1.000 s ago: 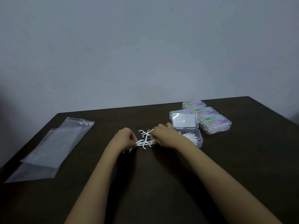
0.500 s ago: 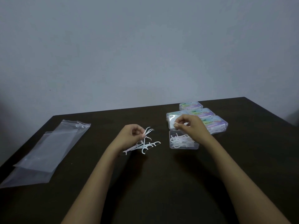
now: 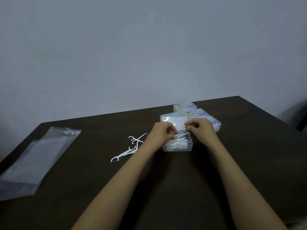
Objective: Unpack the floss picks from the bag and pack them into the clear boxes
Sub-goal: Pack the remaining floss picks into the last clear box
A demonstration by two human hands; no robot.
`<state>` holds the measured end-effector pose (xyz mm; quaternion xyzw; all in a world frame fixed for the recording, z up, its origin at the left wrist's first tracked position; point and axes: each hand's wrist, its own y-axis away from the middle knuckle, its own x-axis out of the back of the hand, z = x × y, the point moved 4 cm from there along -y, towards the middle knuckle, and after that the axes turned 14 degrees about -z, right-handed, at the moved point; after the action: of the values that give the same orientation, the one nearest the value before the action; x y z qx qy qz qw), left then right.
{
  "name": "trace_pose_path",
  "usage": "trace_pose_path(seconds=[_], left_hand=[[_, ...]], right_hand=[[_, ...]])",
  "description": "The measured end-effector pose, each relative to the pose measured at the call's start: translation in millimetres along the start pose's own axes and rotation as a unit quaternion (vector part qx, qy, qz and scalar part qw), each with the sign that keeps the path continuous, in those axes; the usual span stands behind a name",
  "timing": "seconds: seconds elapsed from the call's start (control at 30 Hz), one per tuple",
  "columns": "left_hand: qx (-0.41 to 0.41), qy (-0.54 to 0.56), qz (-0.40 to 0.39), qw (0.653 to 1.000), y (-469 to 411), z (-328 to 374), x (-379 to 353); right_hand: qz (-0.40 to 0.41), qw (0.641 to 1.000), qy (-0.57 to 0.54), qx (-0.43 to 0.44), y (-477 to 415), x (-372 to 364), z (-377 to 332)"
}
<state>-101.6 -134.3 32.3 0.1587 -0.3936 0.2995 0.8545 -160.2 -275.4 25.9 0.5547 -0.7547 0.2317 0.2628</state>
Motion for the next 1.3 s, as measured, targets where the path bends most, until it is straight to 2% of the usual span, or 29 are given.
trace_pose_path(seconds=[0.13,0.3,0.47,0.57,0.73,1.03,1.3], left_hand=[[0.022,-0.034,0.022,0.999,5,-8,8],[0.043,-0.013,0.087,0.995,37,-35,44],[0.159,-0.036,0.069,0.984,72,-77,66],[0.216,-0.059,0.03,0.974,85,-94,66],[0.259,-0.097,-0.009,0.961,87,-99,59],[0.261,-0.106,-0.048,0.958,87,-94,54],[0.266,-0.097,-0.06,0.957,88,-92,53]], right_hand=[[0.009,0.999,0.034,0.003,1,-6,-7],[-0.013,0.987,0.145,0.069,5,-31,-34],[-0.128,0.933,0.295,0.162,8,-71,-70],[-0.189,0.899,0.353,0.177,10,-91,-80],[-0.24,0.877,0.39,0.147,6,-114,-84],[-0.27,0.881,0.375,0.101,-9,-122,-90],[-0.315,0.853,0.415,0.035,-14,-125,-95]])
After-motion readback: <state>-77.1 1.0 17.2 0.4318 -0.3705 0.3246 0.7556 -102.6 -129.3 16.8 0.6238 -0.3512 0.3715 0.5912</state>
